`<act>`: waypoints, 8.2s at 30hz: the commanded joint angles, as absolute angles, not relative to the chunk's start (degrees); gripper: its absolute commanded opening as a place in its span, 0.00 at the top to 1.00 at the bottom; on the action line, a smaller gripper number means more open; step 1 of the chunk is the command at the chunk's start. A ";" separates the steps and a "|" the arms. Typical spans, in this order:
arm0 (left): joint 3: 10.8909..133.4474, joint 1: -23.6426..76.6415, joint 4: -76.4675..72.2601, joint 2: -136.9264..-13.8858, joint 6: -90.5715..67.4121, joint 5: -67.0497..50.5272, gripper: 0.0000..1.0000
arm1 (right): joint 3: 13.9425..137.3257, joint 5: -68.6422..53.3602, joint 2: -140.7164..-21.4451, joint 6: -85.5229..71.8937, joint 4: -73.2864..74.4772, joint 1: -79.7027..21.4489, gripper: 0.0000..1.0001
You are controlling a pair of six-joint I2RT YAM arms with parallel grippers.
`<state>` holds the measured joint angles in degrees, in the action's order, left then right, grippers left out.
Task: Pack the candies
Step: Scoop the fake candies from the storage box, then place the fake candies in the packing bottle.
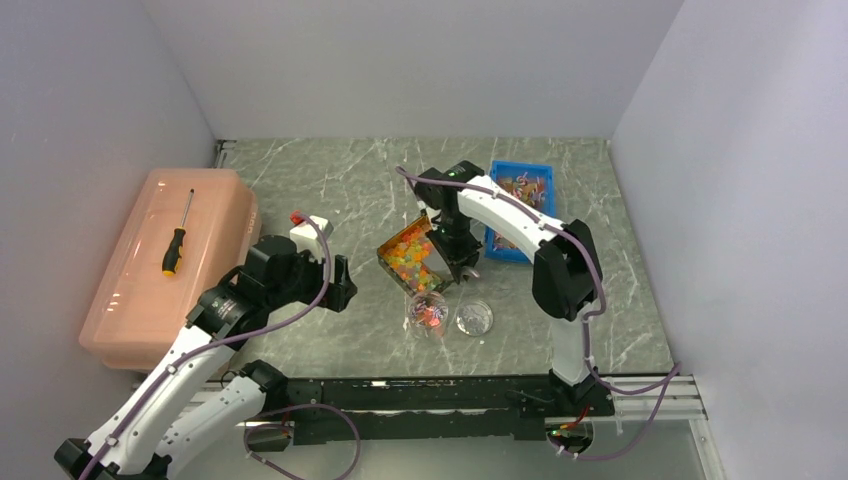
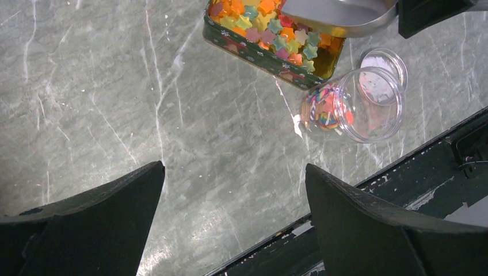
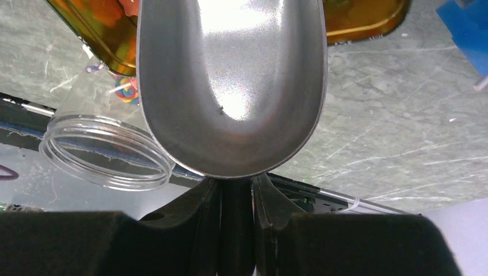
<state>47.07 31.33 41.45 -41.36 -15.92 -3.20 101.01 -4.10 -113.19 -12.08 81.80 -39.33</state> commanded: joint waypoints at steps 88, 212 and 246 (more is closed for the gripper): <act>47.63 31.51 41.53 -44.84 -16.61 -0.18 0.01 | 67.17 14.50 -110.48 -17.88 23.17 -36.26 1.00; 48.18 31.51 41.52 -45.86 -16.86 0.13 0.01 | 71.23 13.28 -64.35 -28.03 65.27 -59.01 1.00; 60.70 31.55 41.72 -50.96 -16.14 -13.84 0.01 | 82.55 5.29 -74.68 -38.00 85.85 -74.20 1.00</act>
